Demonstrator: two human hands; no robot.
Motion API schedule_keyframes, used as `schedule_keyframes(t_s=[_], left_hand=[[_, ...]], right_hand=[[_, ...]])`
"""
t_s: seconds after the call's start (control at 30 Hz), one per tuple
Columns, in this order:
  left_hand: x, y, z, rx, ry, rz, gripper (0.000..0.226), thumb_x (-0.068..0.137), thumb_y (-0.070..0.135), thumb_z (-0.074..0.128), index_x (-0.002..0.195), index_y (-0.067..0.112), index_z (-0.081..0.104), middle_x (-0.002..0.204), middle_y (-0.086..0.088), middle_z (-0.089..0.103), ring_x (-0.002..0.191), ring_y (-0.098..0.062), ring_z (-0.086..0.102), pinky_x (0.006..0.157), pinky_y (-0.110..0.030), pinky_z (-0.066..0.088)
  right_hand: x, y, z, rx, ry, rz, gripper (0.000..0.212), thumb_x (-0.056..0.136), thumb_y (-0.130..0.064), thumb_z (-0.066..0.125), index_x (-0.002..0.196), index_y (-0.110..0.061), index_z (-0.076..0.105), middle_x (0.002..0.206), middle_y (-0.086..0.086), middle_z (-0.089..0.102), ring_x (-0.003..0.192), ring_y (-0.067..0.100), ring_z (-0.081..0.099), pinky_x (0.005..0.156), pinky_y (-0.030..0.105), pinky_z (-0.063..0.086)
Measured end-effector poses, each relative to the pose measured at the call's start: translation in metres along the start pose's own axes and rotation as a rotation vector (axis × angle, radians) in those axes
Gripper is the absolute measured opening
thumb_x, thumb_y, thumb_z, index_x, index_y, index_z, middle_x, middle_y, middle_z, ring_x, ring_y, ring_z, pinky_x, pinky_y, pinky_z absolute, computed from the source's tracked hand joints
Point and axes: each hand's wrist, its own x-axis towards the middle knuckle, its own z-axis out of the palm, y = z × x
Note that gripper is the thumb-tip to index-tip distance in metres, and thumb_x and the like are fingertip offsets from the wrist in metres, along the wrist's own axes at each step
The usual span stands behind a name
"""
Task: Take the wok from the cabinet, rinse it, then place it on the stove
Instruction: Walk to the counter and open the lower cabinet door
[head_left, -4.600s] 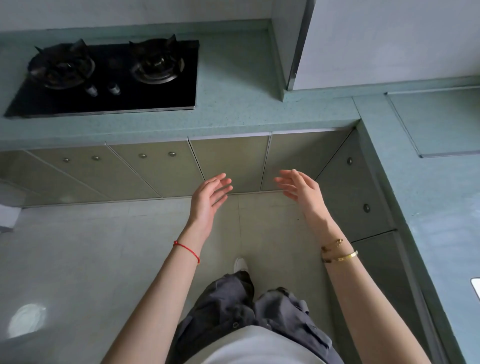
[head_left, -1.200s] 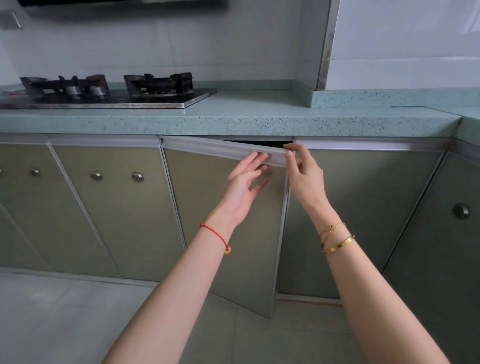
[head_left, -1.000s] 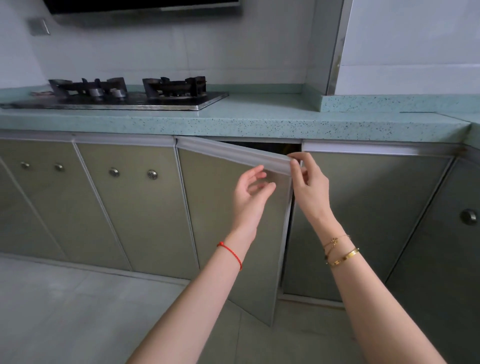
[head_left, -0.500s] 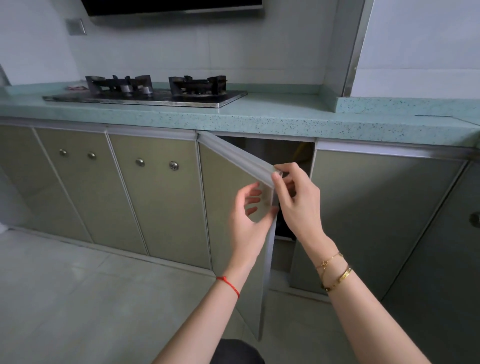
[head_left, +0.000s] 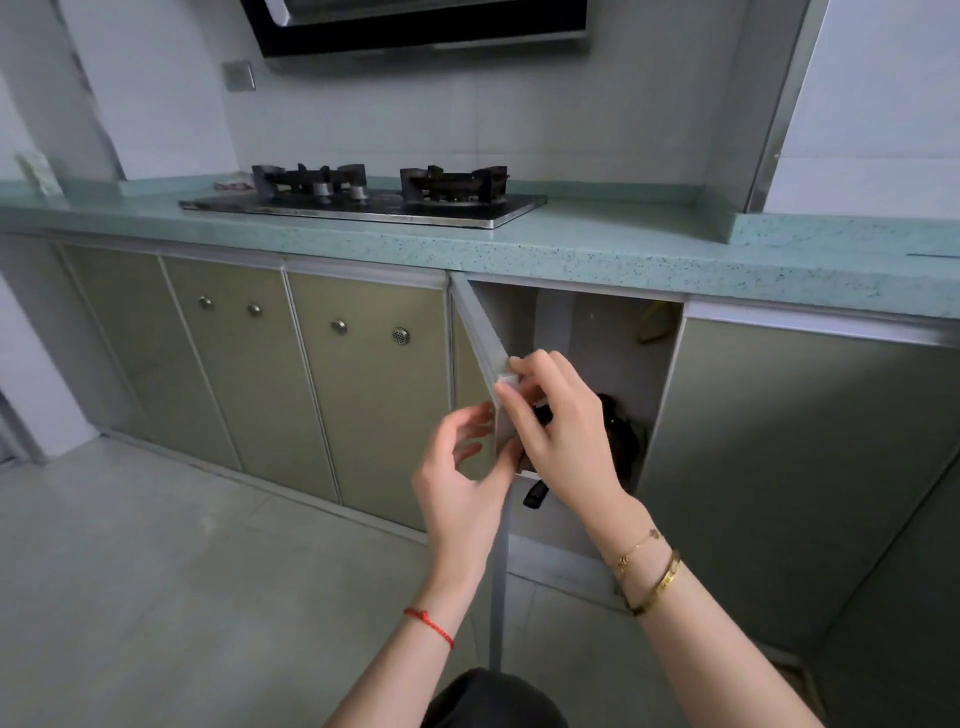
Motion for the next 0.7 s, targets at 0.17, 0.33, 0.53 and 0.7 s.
schedule_keyframes(t_s=[0.17,0.33,0.53,0.7], left_hand=[[0.007,-0.007,-0.034,-0.031,0.135,-0.039,0.034,0.078,0.012,0.076,0.107,0.026,0.068,0.103,0.009,0.074,0.097,-0.014,0.07,0.087,-0.036,0.056],[0.026,-0.02,-0.074,-0.038,0.203,-0.062,0.028,0.082,0.012,0.074,0.107,0.025,0.071,0.105,0.0,0.074,0.098,-0.02,0.07,0.09,-0.044,0.055],[0.047,-0.03,-0.107,-0.018,0.228,0.001,0.03,0.087,0.014,0.071,0.106,0.037,0.072,0.1,0.005,0.074,0.09,-0.013,0.07,0.086,-0.034,0.055],[0.061,-0.028,-0.125,-0.074,0.225,-0.023,0.035,0.088,0.014,0.071,0.099,0.047,0.073,0.096,0.018,0.075,0.098,0.0,0.063,0.086,-0.018,0.05]], right_hand=[[0.009,-0.025,0.032,0.028,-0.051,-0.069,0.027,0.095,-0.036,0.062,0.091,-0.011,0.056,0.083,-0.004,0.047,0.073,0.018,0.053,0.07,0.038,0.05],[0.022,-0.047,0.071,0.044,-0.086,-0.084,0.028,0.087,-0.037,0.07,0.099,-0.013,0.06,0.101,-0.001,0.054,0.093,0.021,0.052,0.085,0.033,0.045],[0.039,-0.065,0.114,0.088,-0.155,-0.16,0.024,0.088,-0.031,0.07,0.106,-0.016,0.067,0.111,-0.003,0.063,0.106,0.021,0.054,0.094,0.042,0.045],[0.049,-0.074,0.139,0.098,-0.163,-0.125,0.021,0.085,-0.032,0.073,0.1,-0.018,0.067,0.106,-0.006,0.064,0.105,0.02,0.055,0.095,0.043,0.045]])
